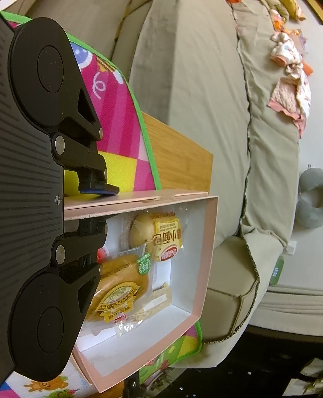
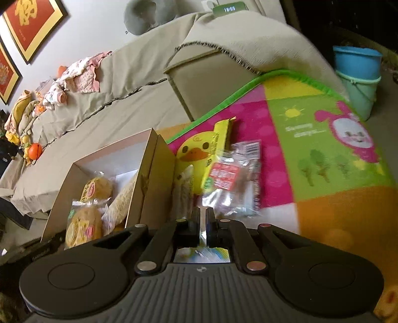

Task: Organize objects
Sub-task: 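Grasp the clear-wrapped brown snack bar with the right tool, then carry the brown snack bar over the pink box and release it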

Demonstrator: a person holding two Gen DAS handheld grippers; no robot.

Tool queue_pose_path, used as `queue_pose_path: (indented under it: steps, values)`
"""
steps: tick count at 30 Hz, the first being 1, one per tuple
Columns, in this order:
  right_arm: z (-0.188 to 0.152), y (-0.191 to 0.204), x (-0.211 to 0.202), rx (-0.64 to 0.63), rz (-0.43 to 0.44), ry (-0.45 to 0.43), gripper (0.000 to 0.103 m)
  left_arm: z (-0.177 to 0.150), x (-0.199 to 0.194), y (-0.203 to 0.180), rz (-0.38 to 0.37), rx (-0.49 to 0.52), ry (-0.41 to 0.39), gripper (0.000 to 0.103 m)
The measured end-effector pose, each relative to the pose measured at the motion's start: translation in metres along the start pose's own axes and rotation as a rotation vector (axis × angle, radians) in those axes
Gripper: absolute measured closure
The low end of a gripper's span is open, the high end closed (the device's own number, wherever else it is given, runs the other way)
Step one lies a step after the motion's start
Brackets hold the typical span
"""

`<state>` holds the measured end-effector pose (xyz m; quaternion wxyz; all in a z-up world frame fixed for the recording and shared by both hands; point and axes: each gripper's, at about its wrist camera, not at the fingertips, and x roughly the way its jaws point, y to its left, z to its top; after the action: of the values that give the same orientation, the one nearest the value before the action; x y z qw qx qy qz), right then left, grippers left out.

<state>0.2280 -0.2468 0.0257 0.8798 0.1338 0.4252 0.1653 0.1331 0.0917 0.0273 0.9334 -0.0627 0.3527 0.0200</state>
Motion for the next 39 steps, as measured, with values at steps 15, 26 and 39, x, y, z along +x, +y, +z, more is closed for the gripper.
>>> queue_pose_path:
  steps: [15, 26, 39]
  values:
    - [-0.004, 0.012, 0.007, 0.023, 0.079, 0.042, 0.1, 0.0, 0.0, 0.0, -0.001, 0.0, 0.0, 0.09]
    - [-0.035, 0.001, -0.052, -0.085, -0.024, -0.01, 0.096, 0.0, -0.001, 0.001, 0.0, -0.003, -0.001, 0.09]
    - [-0.039, -0.006, 0.001, 0.153, 0.17, 0.076, 0.093, 0.0, -0.001, 0.001, 0.001, -0.004, -0.001, 0.089]
